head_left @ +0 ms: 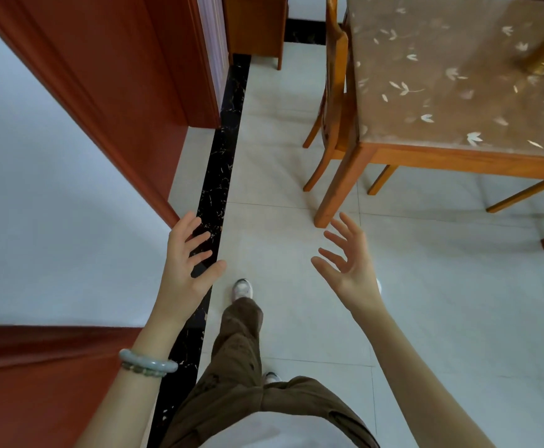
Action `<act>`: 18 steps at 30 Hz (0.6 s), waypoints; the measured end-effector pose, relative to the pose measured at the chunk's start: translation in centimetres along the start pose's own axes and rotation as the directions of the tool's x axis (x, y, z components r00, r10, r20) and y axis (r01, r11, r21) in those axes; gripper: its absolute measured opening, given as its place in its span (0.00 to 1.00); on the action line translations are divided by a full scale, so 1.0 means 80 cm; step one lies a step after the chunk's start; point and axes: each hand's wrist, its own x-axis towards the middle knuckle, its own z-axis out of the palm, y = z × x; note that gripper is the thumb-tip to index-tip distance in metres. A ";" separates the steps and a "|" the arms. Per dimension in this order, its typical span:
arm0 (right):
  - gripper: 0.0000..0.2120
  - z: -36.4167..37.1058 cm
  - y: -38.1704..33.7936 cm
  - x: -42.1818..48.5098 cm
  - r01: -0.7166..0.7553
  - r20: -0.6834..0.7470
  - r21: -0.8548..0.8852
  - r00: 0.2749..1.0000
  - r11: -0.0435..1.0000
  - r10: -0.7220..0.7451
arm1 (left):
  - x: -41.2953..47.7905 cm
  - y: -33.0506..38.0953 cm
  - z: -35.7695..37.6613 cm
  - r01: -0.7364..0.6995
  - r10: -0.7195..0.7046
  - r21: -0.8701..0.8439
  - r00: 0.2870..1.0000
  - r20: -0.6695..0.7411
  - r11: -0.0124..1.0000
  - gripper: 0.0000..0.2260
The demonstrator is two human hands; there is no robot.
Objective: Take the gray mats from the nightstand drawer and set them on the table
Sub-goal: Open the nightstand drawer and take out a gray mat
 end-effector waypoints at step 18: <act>0.35 0.071 -0.068 0.356 0.082 -0.081 0.042 0.994 0.996 -0.079 | 0.390 0.035 -0.037 -0.100 0.102 -0.031 0.991 0.087 0.995 0.36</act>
